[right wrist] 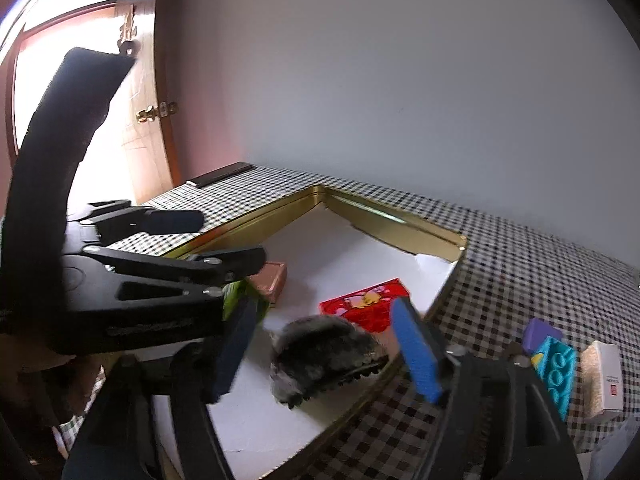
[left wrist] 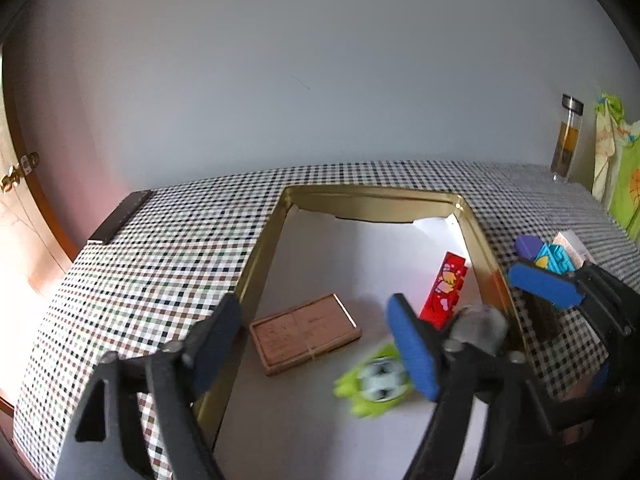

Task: Organize rigid objects
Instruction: 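Open both tools, dropping the green block and grey pouch into the tin, then withdraw both tools from the tin toward the remaining objects, then grasp the white charger with the left tool while the right tool grasps the clear plastic box, then lift both held objects and carry them toward the gold tin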

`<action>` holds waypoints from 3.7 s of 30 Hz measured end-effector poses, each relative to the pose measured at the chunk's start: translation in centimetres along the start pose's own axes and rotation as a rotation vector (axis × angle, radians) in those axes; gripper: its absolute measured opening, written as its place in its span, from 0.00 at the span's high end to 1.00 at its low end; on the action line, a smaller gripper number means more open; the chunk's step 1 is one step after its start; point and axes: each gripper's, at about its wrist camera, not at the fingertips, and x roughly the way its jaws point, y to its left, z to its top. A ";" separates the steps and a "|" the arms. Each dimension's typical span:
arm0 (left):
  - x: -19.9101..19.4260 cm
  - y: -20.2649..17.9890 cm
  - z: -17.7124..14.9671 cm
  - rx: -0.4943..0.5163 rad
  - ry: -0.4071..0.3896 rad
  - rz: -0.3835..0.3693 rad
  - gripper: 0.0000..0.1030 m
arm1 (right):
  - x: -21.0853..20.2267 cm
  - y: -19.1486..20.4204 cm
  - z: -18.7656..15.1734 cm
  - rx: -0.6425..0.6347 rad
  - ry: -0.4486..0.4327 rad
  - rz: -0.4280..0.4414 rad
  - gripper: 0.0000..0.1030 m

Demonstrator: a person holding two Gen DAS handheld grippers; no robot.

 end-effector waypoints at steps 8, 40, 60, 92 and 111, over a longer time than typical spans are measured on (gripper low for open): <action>-1.9 0.0 -1.4 -0.073 -0.050 -0.006 0.02 | -1.9 -1.3 -0.7 0.048 -0.032 -0.008 0.21; -3.8 -19.0 -2.6 0.049 -0.080 -0.237 0.01 | -15.7 -20.2 -10.0 0.195 0.058 -0.398 0.20; -1.3 -20.9 -3.5 0.070 0.024 -0.252 0.01 | -11.4 -20.7 -10.5 0.140 0.282 -0.199 0.20; 1.3 -26.9 -3.5 0.141 0.176 -0.324 0.22 | -12.2 -24.4 -11.1 0.344 0.310 -0.427 0.21; 0.4 -24.6 -3.4 0.108 0.129 -0.414 0.64 | -12.8 -24.0 -10.8 0.345 0.265 -0.428 0.21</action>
